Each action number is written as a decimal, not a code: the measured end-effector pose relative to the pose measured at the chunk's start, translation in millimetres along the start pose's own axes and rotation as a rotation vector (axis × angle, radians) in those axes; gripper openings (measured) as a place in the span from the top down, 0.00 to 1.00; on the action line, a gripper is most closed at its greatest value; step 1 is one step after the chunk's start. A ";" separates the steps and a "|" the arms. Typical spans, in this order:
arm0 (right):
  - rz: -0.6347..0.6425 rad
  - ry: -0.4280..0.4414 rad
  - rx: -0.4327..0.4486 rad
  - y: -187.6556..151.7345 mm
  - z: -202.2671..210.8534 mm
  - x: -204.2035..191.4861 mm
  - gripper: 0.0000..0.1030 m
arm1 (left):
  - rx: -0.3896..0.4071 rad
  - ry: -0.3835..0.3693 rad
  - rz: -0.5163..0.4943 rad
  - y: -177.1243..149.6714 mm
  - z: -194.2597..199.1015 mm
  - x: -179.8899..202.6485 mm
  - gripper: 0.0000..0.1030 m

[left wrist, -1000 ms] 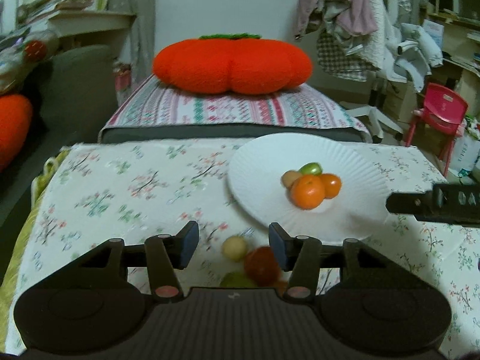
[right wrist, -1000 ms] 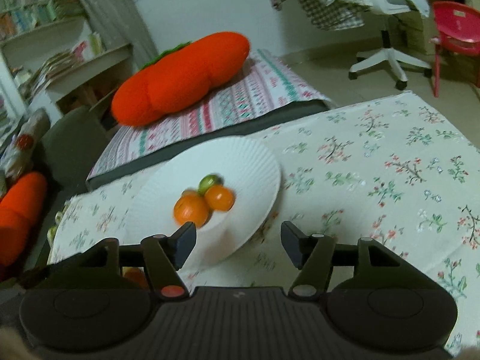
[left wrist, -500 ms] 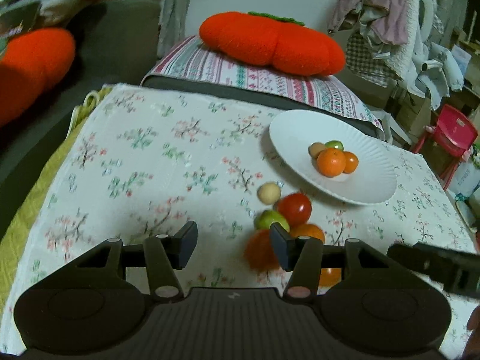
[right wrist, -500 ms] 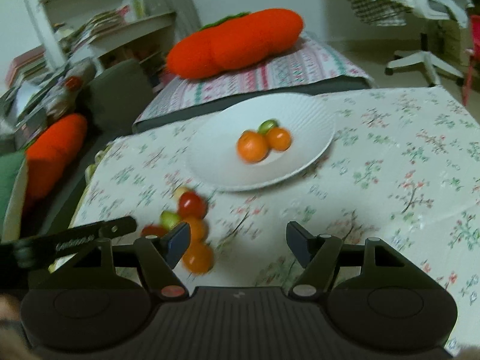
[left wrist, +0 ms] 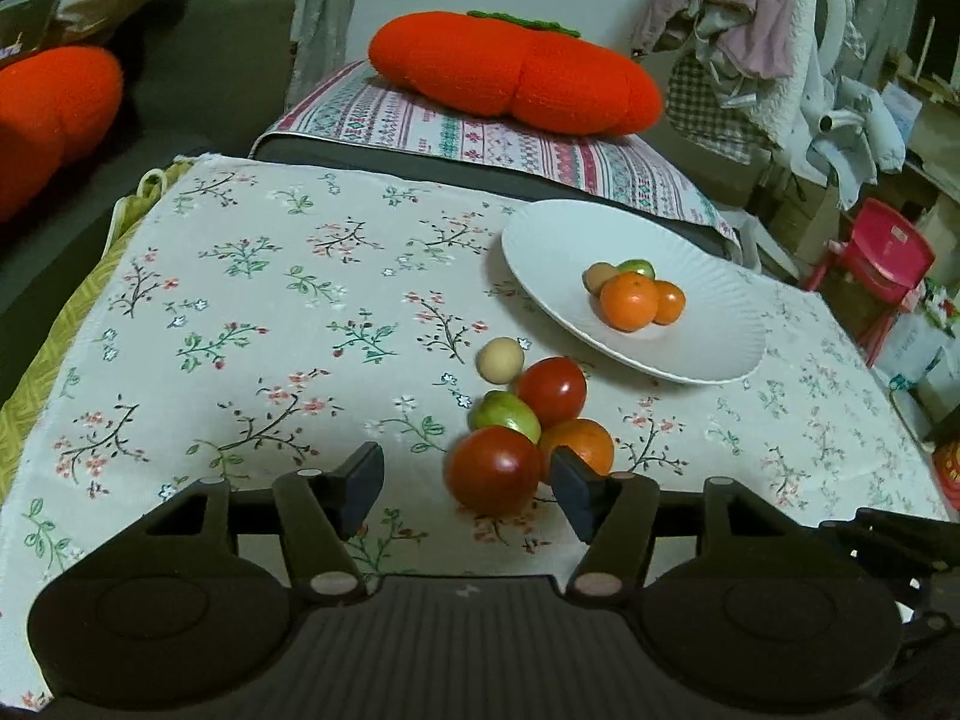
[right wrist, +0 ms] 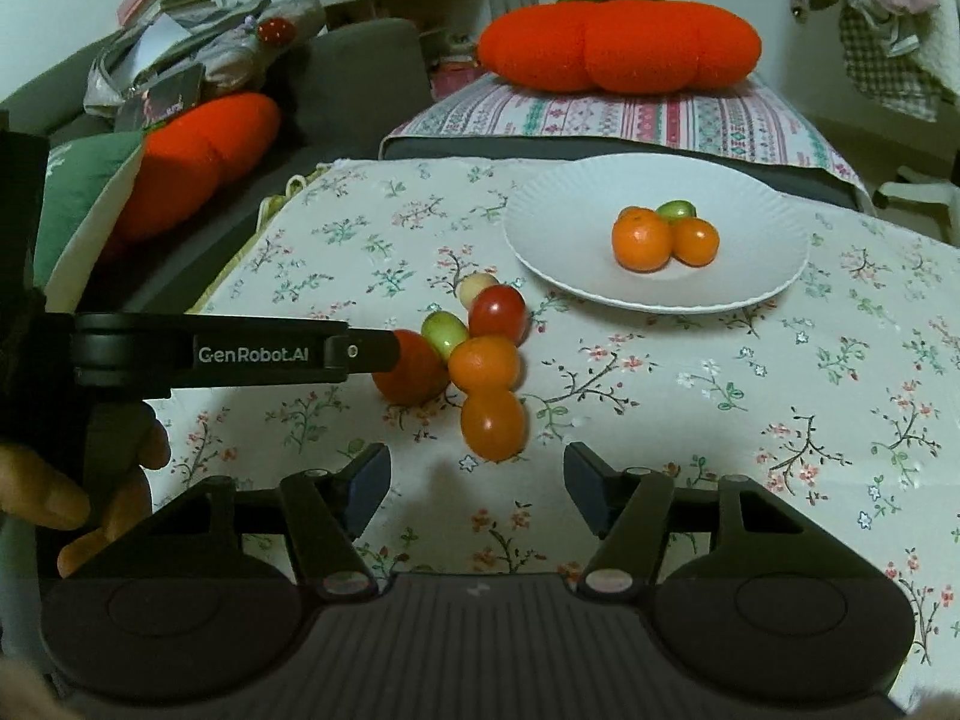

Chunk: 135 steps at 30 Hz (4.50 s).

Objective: Organize fruits
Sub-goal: 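Withdraw both open tools from the plate back toward the remaining fruit, then grasp the large red tomato with the left tool while the right tool grasps an orange-red tomato, then carry the red tomato onto the plate with the left tool while the right tool releases its tomato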

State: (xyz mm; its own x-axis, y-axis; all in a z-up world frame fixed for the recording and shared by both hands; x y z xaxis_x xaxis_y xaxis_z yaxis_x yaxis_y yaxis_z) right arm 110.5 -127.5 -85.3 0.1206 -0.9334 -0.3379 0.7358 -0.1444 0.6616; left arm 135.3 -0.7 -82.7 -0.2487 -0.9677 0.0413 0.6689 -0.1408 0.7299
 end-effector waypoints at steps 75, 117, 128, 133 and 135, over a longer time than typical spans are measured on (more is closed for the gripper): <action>-0.077 0.056 0.048 17.4 -17.8 3.6 0.77 | 0.003 0.055 -0.008 7.9 -8.7 -1.1 0.82; -0.090 -0.094 0.190 76.3 -34.6 77.3 0.76 | 0.189 -0.096 -0.190 69.8 -64.6 55.7 0.82; -0.099 -0.121 0.186 76.3 -36.9 83.5 0.74 | 0.182 -0.108 -0.184 67.3 -62.2 53.0 0.75; -0.139 -0.138 0.209 80.6 -27.8 91.1 0.69 | 0.183 -0.109 -0.157 70.1 -58.9 47.2 0.72; -0.162 -0.138 0.218 81.8 -23.9 95.0 0.67 | 0.183 -0.106 -0.145 71.3 -57.1 44.3 0.72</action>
State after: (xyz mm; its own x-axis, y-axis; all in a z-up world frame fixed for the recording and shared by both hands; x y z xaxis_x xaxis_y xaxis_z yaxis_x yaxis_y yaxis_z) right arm 198.0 -220.2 -79.3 -0.0895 -0.9262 -0.3663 0.5758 -0.3482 0.7398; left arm 211.9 -65.6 -67.8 -0.4106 -0.9118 -0.0084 0.4858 -0.2266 0.8442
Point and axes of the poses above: each gripper's, at about its wrist camera, not at the fingertips, and z roughly against the way its jaws point, x to its right, y to its top, the point moved 6 cm from there along -z, roughly the way its jaws point, and after that the axes turned 10 degrees about -z, right-handed, at the moved point
